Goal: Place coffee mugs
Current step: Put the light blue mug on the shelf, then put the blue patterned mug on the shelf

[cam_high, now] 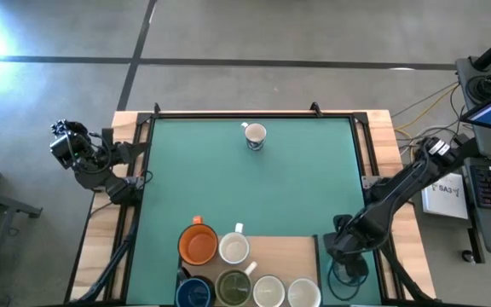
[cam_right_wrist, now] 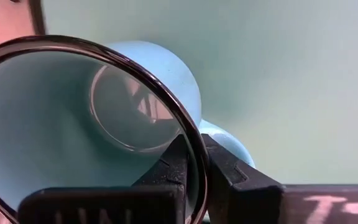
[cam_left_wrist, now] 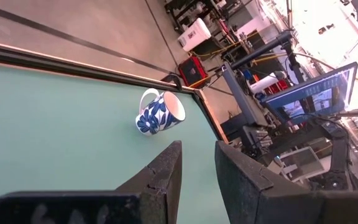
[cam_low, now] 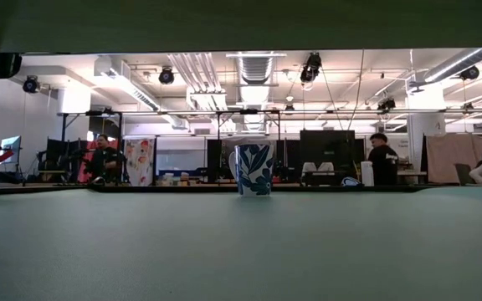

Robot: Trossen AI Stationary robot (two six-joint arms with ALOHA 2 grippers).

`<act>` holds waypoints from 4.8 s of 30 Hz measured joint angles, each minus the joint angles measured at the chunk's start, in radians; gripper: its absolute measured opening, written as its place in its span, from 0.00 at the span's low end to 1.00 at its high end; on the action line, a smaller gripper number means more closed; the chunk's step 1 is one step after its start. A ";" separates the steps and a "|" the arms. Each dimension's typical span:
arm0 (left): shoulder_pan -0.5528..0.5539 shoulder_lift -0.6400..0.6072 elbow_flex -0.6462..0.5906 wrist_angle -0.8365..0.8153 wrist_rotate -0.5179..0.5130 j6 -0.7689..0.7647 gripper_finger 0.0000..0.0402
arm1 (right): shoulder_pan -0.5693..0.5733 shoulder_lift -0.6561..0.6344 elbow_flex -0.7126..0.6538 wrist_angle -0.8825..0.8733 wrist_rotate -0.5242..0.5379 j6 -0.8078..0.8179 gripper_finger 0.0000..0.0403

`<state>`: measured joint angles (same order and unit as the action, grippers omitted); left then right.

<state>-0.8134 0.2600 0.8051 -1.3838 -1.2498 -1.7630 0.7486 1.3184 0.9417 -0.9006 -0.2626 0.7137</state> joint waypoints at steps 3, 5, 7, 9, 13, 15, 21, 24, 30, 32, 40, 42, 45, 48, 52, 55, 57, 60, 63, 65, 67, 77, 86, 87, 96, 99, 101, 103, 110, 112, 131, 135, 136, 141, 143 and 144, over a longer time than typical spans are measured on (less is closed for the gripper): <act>0.000 0.000 0.000 0.000 0.000 0.001 0.20 | -0.001 -0.041 0.000 -0.052 0.004 -0.001 0.04; 0.000 0.000 0.000 0.000 0.000 0.008 0.20 | -0.006 -0.068 0.001 -0.078 0.012 0.001 0.04; 0.000 0.000 0.000 0.000 -0.002 0.017 0.20 | -0.019 -0.092 0.001 -0.121 0.044 0.021 0.04; 0.000 0.000 0.000 0.000 -0.016 0.018 0.20 | -0.049 -0.108 -0.001 -0.145 0.095 0.052 0.04; 0.000 0.000 0.000 0.000 -0.058 0.019 0.20 | -0.148 -0.119 0.000 -0.169 0.176 0.107 0.04; 0.000 0.000 0.000 0.000 -0.069 0.019 0.20 | -0.210 -0.118 -0.002 -0.194 0.188 0.129 0.03; 0.000 0.000 0.000 0.000 -0.069 0.027 0.20 | -0.379 -0.120 -0.002 -0.280 0.209 0.195 0.03; 0.000 0.000 0.000 -0.005 -0.069 0.028 0.20 | -0.463 -0.120 -0.002 -0.264 0.199 0.224 0.03; 0.000 0.000 0.000 -0.024 -0.069 0.028 0.20 | -0.613 -0.120 0.006 -0.275 0.180 0.253 0.03; 0.000 0.000 0.000 -0.027 -0.068 0.028 0.20 | -0.650 -0.120 0.030 -0.276 0.179 0.218 0.03; 0.000 -0.001 -0.001 -0.032 -0.042 0.033 0.20 | -0.741 -0.081 0.234 -0.285 0.181 0.019 0.03; 0.000 -0.001 -0.001 -0.031 -0.042 0.055 0.20 | -0.741 -0.053 0.306 -0.325 0.175 -0.021 0.03; 0.000 -0.001 -0.001 -0.031 -0.042 0.061 0.20 | -0.741 0.001 0.417 -0.421 0.176 -0.067 0.03; 0.000 -0.001 -0.001 -0.031 -0.041 0.061 0.20 | -0.741 0.061 0.519 -0.487 0.177 -0.109 0.03; 0.000 -0.001 -0.001 -0.031 -0.040 0.061 0.20 | -0.740 0.135 0.633 -0.548 0.177 -0.161 0.03; 0.000 -0.001 -0.001 -0.031 -0.040 0.061 0.20 | -0.728 0.173 0.706 -0.554 0.177 -0.222 0.03; 0.000 -0.001 -0.001 -0.030 -0.040 0.058 0.20 | -0.714 0.189 0.747 -0.560 0.169 -0.271 0.03; 0.000 -0.001 -0.001 -0.030 -0.041 0.071 0.20 | -0.683 0.212 0.808 -0.564 0.123 -0.348 0.03; 0.000 -0.006 0.000 -0.030 -0.064 0.068 0.20 | -0.648 0.239 0.862 -0.563 0.090 -0.405 0.03; 0.000 -0.008 0.007 -0.031 -0.090 0.057 0.20 | -0.627 0.256 0.897 -0.568 0.078 -0.441 0.03; 0.000 -0.010 0.019 -0.030 -0.097 0.055 0.20 | -0.607 0.278 0.931 -0.576 0.078 -0.467 0.03; 0.000 -0.010 0.068 -0.030 -0.100 0.098 0.20 | -0.535 0.411 1.036 -0.666 0.028 -0.479 0.03; 0.000 -0.016 0.084 -0.031 -0.102 0.137 0.20 | -0.494 0.420 1.037 -0.642 -0.028 -0.411 0.03; 0.000 -0.018 0.084 -0.031 -0.102 0.137 0.20 | -0.487 0.420 1.036 -0.633 -0.033 -0.404 0.03; 0.000 -0.029 0.084 -0.031 -0.095 0.150 0.20 | -0.442 0.444 1.036 -0.628 -0.079 -0.363 0.03; 0.000 -0.034 0.084 -0.031 -0.095 0.153 0.20 | -0.432 0.444 1.036 -0.627 -0.097 -0.345 0.03; 0.000 -0.040 0.084 -0.031 -0.095 0.154 0.20 | -0.427 0.446 1.036 -0.627 -0.107 -0.338 0.03; 0.000 -0.045 0.084 -0.031 -0.095 0.154 0.20 | -0.421 0.446 1.036 -0.625 -0.105 -0.327 0.03; 0.000 -0.061 0.084 -0.031 -0.094 0.158 0.20 | -0.404 0.452 1.033 -0.619 -0.100 -0.319 0.03; 0.000 -0.063 0.084 -0.031 -0.094 0.158 0.20 | -0.404 0.455 1.033 -0.621 -0.097 -0.318 0.03; 0.000 -0.064 0.084 -0.031 -0.092 0.158 0.20 | -0.395 0.456 1.110 -0.620 -0.095 -0.357 0.20; 0.000 -0.064 0.084 -0.031 -0.068 0.162 0.20 | -0.396 0.457 1.176 -0.618 -0.100 -0.384 0.21; 0.000 -0.064 0.084 -0.031 -0.067 0.165 0.20 | -0.401 0.456 1.193 -0.616 -0.088 -0.387 0.21; 0.000 -0.064 0.084 -0.030 -0.067 0.182 0.20 | -0.443 0.456 1.252 -0.613 0.092 -0.387 0.20; 0.000 -0.064 0.084 -0.030 -0.067 0.184 0.20 | -0.474 0.456 1.265 -0.613 0.136 -0.380 0.20; 0.000 -0.064 0.084 -0.030 -0.067 0.184 0.20 | -0.493 0.456 1.267 -0.613 0.153 -0.370 0.20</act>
<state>-0.8131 0.1963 0.8894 -1.4140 -1.3167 -1.5791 0.2554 1.7739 2.2084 -1.5136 -0.1098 0.3434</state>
